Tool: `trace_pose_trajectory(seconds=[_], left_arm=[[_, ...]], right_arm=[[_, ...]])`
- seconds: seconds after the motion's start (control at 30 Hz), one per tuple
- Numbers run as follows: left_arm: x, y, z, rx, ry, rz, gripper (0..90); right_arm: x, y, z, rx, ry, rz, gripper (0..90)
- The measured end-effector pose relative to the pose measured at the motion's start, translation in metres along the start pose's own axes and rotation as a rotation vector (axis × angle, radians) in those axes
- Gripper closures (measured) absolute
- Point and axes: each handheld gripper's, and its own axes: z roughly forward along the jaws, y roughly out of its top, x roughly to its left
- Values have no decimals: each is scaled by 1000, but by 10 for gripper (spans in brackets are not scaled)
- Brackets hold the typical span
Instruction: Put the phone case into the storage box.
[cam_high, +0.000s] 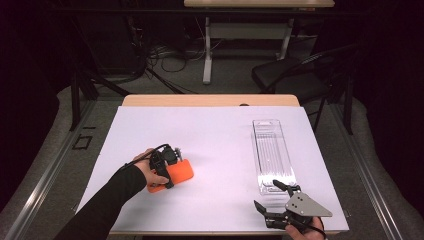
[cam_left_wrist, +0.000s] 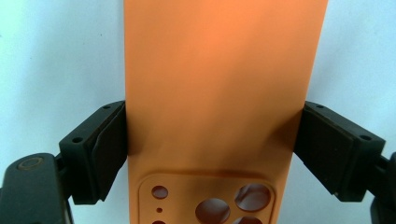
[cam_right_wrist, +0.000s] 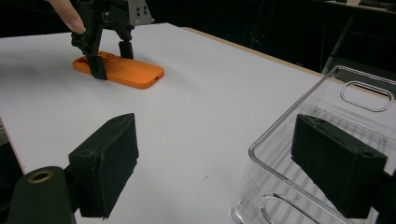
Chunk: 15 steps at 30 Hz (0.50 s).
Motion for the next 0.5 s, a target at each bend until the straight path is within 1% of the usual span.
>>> trace_pose_trajectory(seconds=[0.1, 0.27, 0.33, 0.5], left_arm=[[0, 0, 0, 0, -1, -1, 145], [0, 0, 0, 0, 1, -4, 146], [-1, 0, 0, 0, -1, -14, 148], [0, 0, 0, 5, 0, -9, 152]], right_arm=[[0, 0, -1, 9, 2, -1, 143], [0, 0, 0, 1, -1, 1, 143], [0, 0, 0, 6, 1, -1, 143], [0, 0, 0, 3, -1, 0, 143]])
